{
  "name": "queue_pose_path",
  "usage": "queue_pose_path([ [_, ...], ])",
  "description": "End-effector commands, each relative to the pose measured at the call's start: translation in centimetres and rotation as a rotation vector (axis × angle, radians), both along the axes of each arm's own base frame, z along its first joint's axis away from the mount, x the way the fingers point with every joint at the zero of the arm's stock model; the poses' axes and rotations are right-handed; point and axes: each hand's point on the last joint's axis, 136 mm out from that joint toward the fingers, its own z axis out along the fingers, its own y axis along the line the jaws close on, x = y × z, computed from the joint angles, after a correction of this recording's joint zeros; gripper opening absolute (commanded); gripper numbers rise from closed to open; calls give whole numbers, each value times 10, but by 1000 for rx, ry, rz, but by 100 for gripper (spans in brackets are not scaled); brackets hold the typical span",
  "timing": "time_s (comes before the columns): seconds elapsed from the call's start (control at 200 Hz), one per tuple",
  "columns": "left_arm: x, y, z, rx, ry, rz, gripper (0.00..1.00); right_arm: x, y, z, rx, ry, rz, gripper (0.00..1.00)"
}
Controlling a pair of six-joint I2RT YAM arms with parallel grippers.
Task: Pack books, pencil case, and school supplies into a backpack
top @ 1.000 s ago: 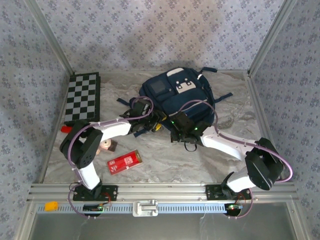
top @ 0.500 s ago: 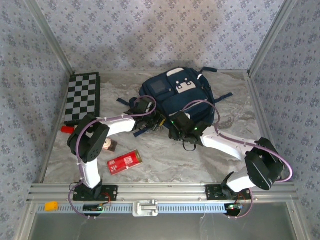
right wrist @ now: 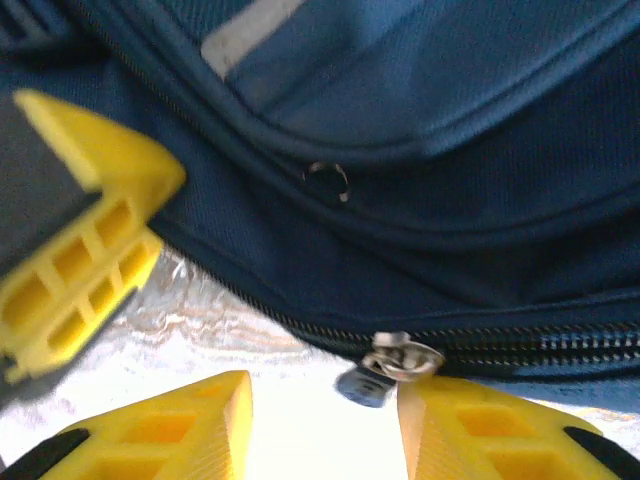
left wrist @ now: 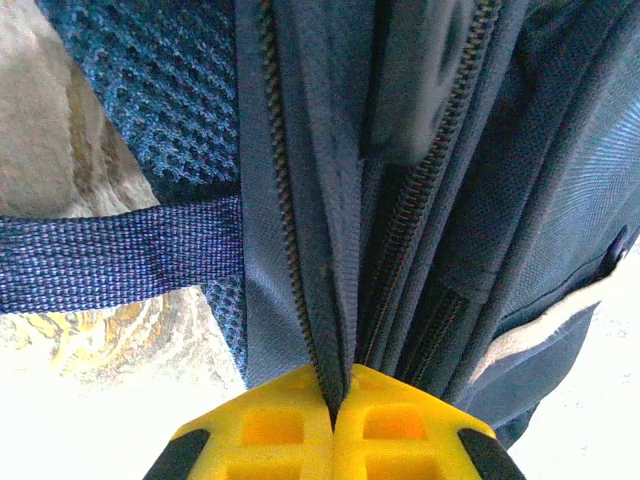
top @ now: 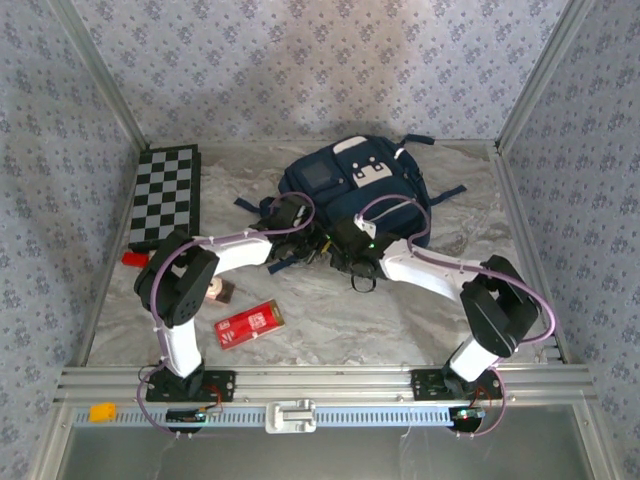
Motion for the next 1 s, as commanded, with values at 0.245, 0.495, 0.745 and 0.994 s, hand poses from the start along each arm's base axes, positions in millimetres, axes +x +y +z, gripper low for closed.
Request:
queue_pose_path([
  [0.245, -6, -9, 43, -37, -86, -29, 0, 4, -36, -11, -167, 4, -176, 35],
  [0.495, -6, -6, 49, -23, -109, -31, 0, -15, -51, -11, -171, 30, -138, 30],
  [0.745, -8, -9, 53, -33, -115, -36, 0, 2, -37, -12, -145, 9, -80, 34],
  [0.994, -9, -10, 57, -34, -123, -40, 0, 15, -28, -12, -212, -5, 27, 34],
])
